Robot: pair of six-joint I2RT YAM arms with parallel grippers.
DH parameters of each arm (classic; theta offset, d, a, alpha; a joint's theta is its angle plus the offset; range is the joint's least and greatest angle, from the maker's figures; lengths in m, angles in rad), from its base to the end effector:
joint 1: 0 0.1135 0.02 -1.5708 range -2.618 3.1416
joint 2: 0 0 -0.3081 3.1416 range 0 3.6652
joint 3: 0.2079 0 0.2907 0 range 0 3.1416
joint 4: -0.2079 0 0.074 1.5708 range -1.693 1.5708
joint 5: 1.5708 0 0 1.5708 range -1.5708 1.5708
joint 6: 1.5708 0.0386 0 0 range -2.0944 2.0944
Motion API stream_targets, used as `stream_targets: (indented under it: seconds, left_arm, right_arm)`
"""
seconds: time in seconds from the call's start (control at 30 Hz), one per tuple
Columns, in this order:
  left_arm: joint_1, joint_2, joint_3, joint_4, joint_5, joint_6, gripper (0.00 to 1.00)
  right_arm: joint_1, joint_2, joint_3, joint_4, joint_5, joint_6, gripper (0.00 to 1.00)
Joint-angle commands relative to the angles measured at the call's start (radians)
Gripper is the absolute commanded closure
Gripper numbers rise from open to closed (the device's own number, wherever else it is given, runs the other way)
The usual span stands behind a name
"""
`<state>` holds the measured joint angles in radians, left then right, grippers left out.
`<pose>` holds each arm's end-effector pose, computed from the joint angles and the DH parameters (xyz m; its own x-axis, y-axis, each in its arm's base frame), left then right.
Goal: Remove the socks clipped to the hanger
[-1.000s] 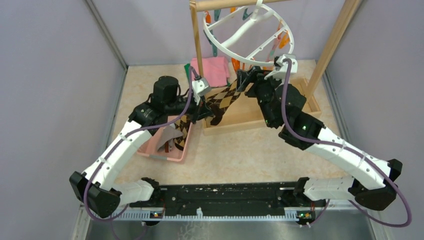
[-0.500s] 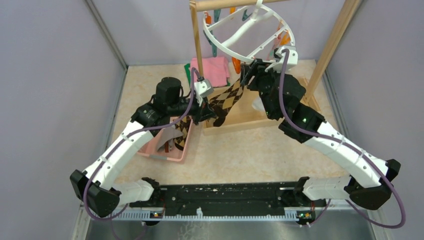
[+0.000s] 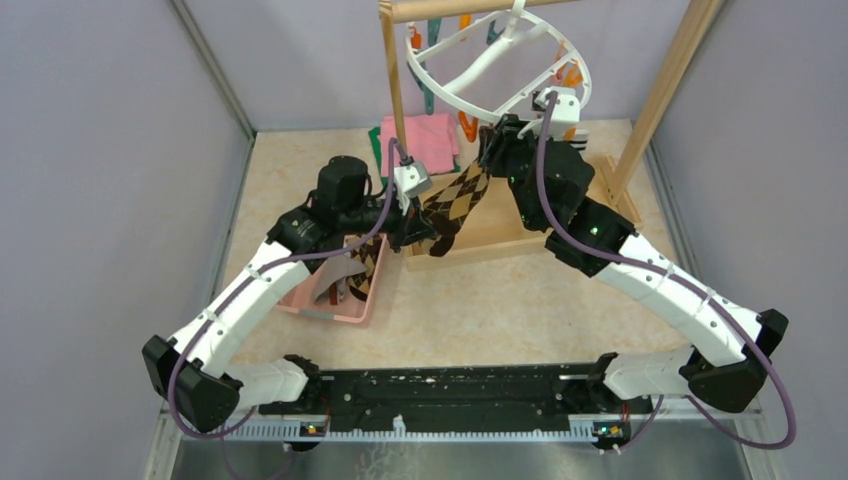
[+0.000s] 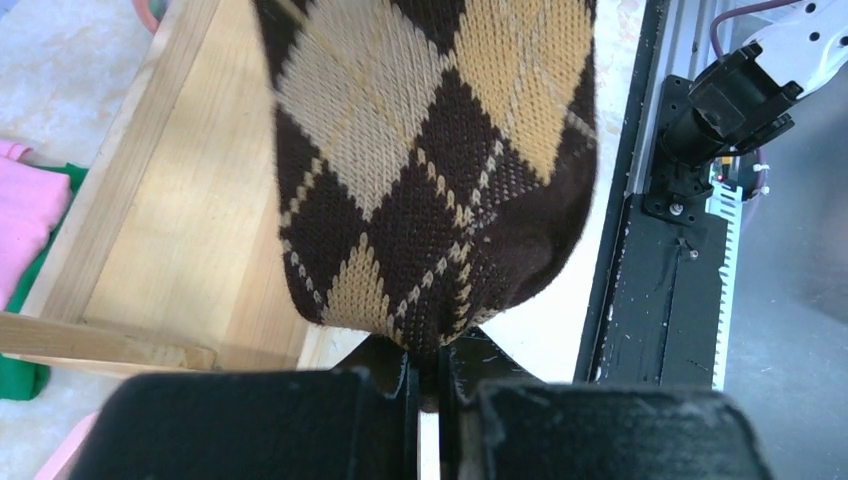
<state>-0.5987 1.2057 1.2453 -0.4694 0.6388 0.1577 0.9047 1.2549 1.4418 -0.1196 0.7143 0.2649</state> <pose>0.2243 -0.1809 0.4288 -0.1986 0.2881 -0.9368 0.9431 0.3164 -0.1026 0.2025 0.2167 0.5251 -0.0097 0.3078 -0.9514 -0.1944 0.9327 0.3037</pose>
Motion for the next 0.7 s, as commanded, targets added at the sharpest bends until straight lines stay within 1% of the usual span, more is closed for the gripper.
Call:
stream_targets:
  seconds: [0.0, 0.07, 0.13, 0.23, 0.3, 0.37, 0.43, 0.53, 0.57, 0.67]
  left_arm:
    - [-0.007, -0.016, -0.023, 0.039, 0.013, 0.019, 1.0]
    - [-0.008, -0.022, -0.031, 0.033, -0.007, 0.029, 1.0]
    - [-0.006, -0.029, -0.041, 0.02, -0.035, 0.039, 1.0]
    - [-0.007, -0.047, -0.056, -0.013, -0.098, 0.055, 1.0]
    - [-0.002, -0.06, -0.069, -0.035, -0.18, 0.055, 1.0]
    - [0.008, -0.066, -0.064, -0.074, -0.231, 0.077, 1.0]
    - [0.043, -0.072, -0.048, -0.132, -0.263, 0.093, 1.0]
    - [0.17, -0.102, -0.037, -0.182, -0.272, 0.126, 1.0]
    - [0.247, -0.11, -0.038, -0.199, -0.265, 0.149, 1.0]
    - [0.395, -0.124, -0.066, -0.244, -0.243, 0.254, 1.0]
  right_arm:
    - [-0.012, -0.009, 0.025, 0.077, 0.001, -0.014, 0.67]
    - [-0.012, -0.011, 0.02, 0.079, 0.001, -0.009, 0.77]
    - [-0.012, -0.014, 0.019, 0.078, -0.003, -0.003, 0.86]
    - [-0.012, -0.016, 0.014, 0.072, -0.017, 0.007, 0.94]
    - [-0.012, -0.017, 0.008, 0.069, -0.029, 0.016, 1.0]
    - [-0.013, -0.015, 0.004, 0.063, -0.041, 0.024, 1.0]
    - [-0.012, -0.013, 0.002, 0.059, -0.052, 0.033, 1.0]
    - [-0.012, -0.014, -0.009, 0.053, -0.064, 0.049, 1.0]
    - [-0.012, -0.017, -0.015, 0.054, -0.068, 0.055, 1.0]
    - [-0.012, -0.025, -0.04, 0.057, -0.077, 0.073, 1.0]
